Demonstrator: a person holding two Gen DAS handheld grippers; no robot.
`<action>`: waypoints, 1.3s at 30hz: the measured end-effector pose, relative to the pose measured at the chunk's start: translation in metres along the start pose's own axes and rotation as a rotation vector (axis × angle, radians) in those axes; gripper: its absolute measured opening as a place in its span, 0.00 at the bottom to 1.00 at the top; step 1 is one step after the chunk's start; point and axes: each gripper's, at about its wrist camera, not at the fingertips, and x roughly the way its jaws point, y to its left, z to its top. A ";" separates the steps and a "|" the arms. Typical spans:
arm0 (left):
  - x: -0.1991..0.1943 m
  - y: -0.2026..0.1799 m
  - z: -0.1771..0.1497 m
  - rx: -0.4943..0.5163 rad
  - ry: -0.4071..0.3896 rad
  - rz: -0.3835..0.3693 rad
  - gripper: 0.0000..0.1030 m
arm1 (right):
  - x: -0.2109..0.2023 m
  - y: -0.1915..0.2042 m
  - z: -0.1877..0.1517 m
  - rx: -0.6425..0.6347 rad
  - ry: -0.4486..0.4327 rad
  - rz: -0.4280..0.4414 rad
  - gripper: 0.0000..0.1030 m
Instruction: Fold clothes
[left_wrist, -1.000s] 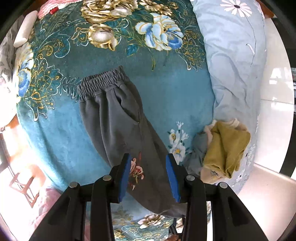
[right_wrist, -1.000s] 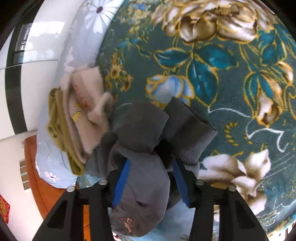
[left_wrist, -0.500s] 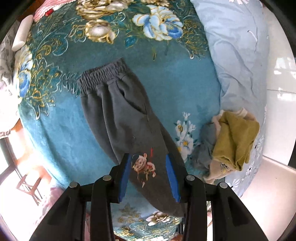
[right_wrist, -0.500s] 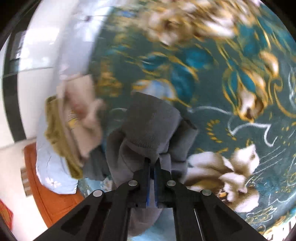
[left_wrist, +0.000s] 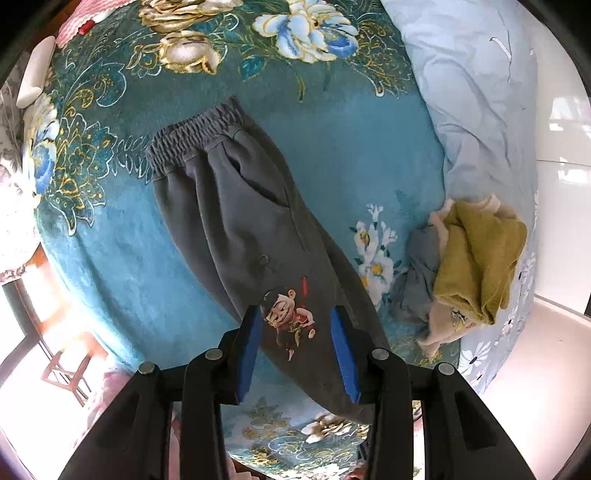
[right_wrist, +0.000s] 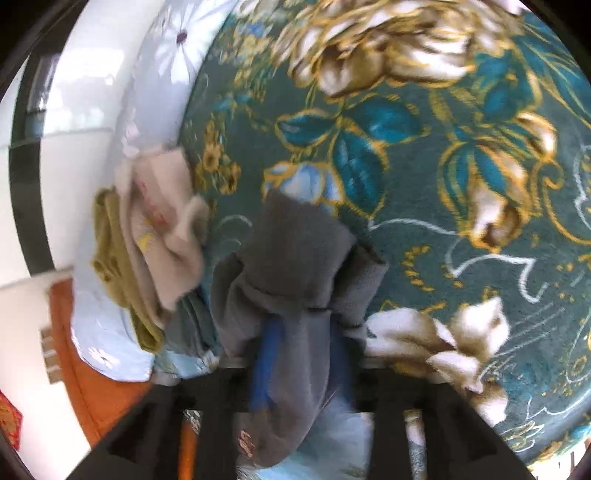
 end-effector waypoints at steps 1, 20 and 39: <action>0.001 0.001 0.000 0.000 0.001 0.004 0.38 | 0.003 -0.001 0.000 0.000 0.010 0.001 0.58; -0.012 0.025 -0.020 -0.016 -0.018 0.022 0.39 | 0.047 -0.012 -0.009 0.139 0.013 -0.001 0.54; -0.047 0.129 -0.028 -0.137 -0.064 -0.072 0.39 | 0.008 0.016 -0.025 0.047 -0.029 -0.036 0.30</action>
